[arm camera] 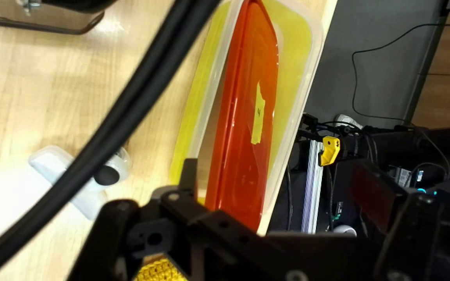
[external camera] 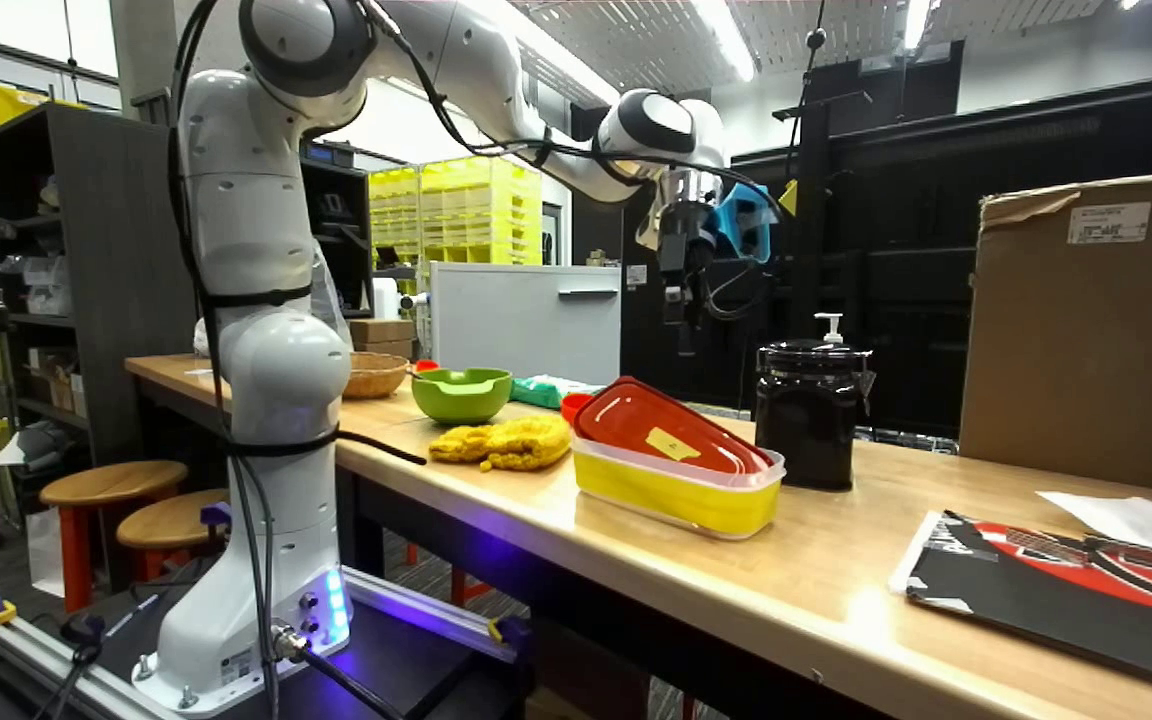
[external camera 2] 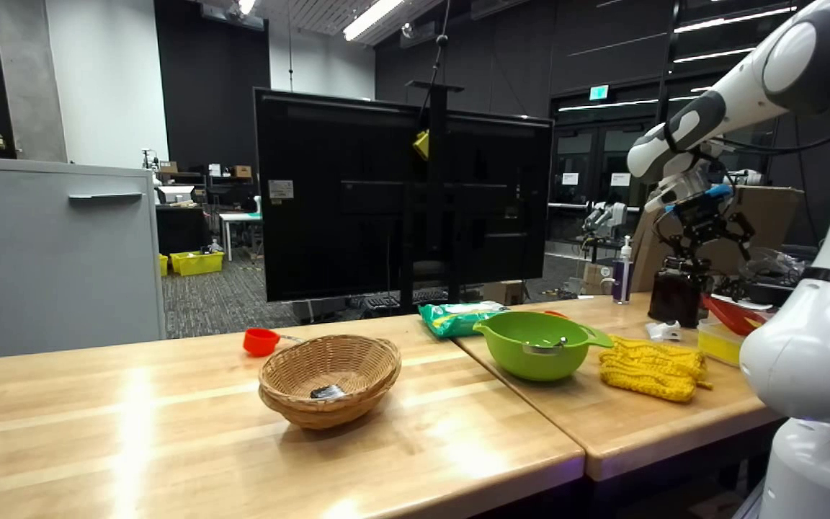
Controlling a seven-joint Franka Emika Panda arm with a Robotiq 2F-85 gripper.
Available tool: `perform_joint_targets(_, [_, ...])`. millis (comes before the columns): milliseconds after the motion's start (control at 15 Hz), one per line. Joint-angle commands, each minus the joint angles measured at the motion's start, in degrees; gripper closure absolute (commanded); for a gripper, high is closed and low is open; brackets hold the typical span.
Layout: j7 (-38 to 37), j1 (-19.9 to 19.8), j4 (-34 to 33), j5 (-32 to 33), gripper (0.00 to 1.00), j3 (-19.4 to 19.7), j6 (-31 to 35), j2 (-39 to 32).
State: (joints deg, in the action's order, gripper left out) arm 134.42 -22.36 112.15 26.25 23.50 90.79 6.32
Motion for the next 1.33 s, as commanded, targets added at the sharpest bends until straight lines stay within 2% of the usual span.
perform_joint_targets(0, [0.55,-0.15,0.66,-2.32,0.00,1.19,0.70,3.79])
perform_joint_targets(333, [3.88,-0.46,-1.74,-5.13,0.00,3.93,0.85,4.45])
perform_joint_targets(600, [8.01,-0.99,-5.83,-7.96,0.00,6.88,1.05,2.37])
perform_joint_targets(667, [5.32,-0.41,-3.72,-5.93,0.00,5.60,0.28,3.28])
perform_joint_targets(1133, [6.87,-0.80,-5.18,-6.64,0.00,6.48,0.33,2.53])
perform_joint_targets(1267, [5.31,-0.37,-3.54,-6.94,0.00,5.67,0.04,3.62])
